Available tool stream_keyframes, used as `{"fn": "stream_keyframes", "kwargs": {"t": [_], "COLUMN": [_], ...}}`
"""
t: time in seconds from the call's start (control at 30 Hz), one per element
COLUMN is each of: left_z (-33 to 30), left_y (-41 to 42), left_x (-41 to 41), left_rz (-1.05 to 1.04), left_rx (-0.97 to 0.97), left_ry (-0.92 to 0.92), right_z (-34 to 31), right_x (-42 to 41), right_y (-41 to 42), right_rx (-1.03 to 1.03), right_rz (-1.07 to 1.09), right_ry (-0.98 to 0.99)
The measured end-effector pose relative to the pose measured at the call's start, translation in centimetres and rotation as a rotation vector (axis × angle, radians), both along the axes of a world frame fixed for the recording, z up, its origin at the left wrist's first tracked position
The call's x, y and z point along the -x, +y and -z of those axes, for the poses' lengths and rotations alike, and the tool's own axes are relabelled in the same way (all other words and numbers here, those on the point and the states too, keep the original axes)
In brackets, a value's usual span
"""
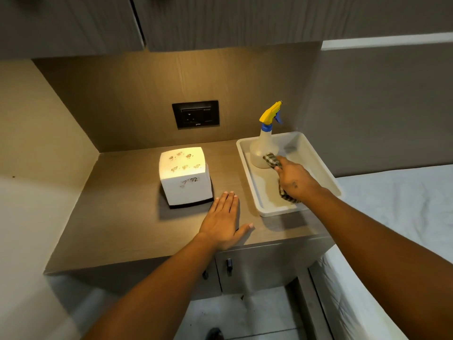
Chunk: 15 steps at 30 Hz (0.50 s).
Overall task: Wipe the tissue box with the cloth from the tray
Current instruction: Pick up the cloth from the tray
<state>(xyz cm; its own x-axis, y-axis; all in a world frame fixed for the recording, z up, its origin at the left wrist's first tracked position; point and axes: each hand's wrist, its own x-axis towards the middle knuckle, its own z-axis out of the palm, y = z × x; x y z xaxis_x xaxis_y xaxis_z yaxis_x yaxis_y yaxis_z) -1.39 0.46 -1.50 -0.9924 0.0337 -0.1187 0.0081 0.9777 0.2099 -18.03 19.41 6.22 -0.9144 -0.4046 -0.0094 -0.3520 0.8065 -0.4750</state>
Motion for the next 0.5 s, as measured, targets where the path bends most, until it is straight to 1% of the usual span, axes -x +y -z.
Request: {"fn": "stream_keyframes", "kwargs": {"t": [0.13, 0.23, 0.37, 0.5], "left_z": [-0.2, -0.6, -1.8, -3.8], "left_y": [0.1, -0.2, -1.3, -3.7], "left_x": [-1.9, -3.3, -5.2, -6.8], "left_rz": [-0.043, -0.05, -0.038, -0.052], "left_rx": [0.003, -0.004, -0.01, -0.017], "left_ry": [-0.035, -0.024, 0.043, 0.195], "right_z": [-2.2, -3.9, -5.9, -7.1], "right_x": [-1.1, -1.9, -3.2, -4.5], "right_y": [-0.5, -1.6, -4.1, -7.3], "right_rx": [0.124, 0.18, 0.221, 0.237], "right_rz": [0.011, -0.027, -0.091, -0.167], "right_ry": [0.065, 0.099, 0.103, 0.098]}}
